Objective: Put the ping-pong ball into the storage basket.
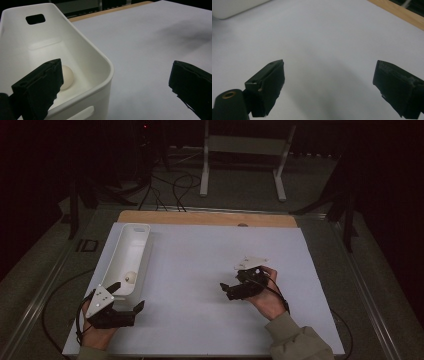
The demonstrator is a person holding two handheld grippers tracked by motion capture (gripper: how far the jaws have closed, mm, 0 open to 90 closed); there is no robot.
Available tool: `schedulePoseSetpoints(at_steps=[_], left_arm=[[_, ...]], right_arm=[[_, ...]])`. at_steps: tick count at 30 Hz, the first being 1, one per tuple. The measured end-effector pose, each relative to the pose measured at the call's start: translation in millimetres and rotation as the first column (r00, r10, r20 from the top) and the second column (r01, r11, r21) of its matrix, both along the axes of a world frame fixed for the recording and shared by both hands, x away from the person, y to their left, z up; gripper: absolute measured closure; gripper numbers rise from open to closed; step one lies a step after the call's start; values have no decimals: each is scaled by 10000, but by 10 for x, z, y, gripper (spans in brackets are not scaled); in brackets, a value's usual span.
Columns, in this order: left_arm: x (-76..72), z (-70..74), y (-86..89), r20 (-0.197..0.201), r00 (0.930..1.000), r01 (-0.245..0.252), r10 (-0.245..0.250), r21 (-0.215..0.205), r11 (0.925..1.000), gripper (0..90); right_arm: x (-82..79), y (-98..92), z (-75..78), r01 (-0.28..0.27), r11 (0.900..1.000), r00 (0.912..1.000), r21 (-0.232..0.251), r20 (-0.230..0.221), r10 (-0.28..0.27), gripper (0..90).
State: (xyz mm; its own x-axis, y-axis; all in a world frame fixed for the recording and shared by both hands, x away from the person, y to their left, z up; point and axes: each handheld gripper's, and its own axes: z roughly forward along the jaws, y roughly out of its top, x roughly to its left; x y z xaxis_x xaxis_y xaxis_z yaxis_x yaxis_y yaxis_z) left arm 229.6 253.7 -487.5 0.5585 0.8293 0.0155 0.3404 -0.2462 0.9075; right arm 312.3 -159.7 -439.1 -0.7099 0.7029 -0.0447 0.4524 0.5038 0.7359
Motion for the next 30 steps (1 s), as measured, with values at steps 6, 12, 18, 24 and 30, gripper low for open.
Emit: schedulePoseSetpoints(at_steps=[6,12,18,24,30], left_arm=[[2,0,-3,-12,10000,-49,49,-87,10000,2],[6,3,11,-54,10000,-17,15,-393,9992,2],[6,10,17,-13,10000,-77,76,-477,9988,1],[5,15,33,53,9998,-166,169,-583,9982,1],[16,10,32,86,9999,-123,129,-610,9981,1]], right_arm=[[-103,-257,-52,327,9991,9993,267,186,-332,99],[-230,-490,-145,671,9954,9970,679,347,-695,101],[-394,-750,-266,1208,9794,9877,1621,793,-1350,105],[-592,-939,-378,1378,9580,9705,2515,1589,-1813,115],[-726,-1053,-406,1332,9437,9544,3026,2176,-2045,104]])
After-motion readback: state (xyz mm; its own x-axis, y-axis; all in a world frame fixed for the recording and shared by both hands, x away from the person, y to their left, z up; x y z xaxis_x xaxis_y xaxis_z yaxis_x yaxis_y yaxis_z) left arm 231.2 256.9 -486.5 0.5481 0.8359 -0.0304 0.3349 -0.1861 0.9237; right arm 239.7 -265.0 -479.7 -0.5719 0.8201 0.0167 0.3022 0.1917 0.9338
